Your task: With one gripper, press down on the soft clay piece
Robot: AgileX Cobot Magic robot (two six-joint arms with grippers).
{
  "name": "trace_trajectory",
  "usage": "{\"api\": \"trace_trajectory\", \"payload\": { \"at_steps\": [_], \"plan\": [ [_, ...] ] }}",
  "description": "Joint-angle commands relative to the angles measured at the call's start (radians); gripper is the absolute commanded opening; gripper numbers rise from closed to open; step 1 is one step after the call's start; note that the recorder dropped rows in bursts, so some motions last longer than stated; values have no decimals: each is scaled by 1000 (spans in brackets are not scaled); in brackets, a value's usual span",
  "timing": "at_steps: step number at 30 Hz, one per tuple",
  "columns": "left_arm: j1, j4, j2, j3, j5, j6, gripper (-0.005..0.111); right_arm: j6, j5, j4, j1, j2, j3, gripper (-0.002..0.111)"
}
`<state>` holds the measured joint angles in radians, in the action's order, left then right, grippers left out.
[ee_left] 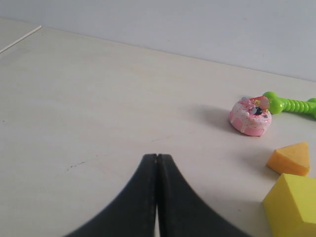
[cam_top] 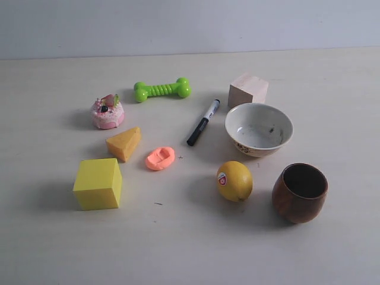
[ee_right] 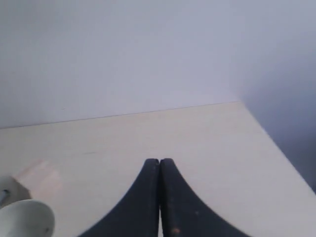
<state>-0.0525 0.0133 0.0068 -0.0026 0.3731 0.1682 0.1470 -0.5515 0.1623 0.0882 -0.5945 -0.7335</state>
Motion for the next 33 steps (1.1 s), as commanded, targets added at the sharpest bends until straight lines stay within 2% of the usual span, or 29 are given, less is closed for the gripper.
{"api": "trace_trajectory", "payload": {
  "at_steps": [1,8,13,18,33],
  "plan": [
    [5,-6,-7,3,-1,-3,0,-14,39,64,96,134,112,0],
    [5,-6,-7,3,-1,-3,0,15,210,-16,97,317,316,0],
    [5,-6,-7,3,-1,-3,0,11,228,-86,47,381,417,0],
    [5,-6,-7,3,-1,-3,0,9,238,-75,-29,418,469,0],
    [5,-6,-7,3,-1,-3,0,11,263,-81,-31,488,560,0]
  ]
}}
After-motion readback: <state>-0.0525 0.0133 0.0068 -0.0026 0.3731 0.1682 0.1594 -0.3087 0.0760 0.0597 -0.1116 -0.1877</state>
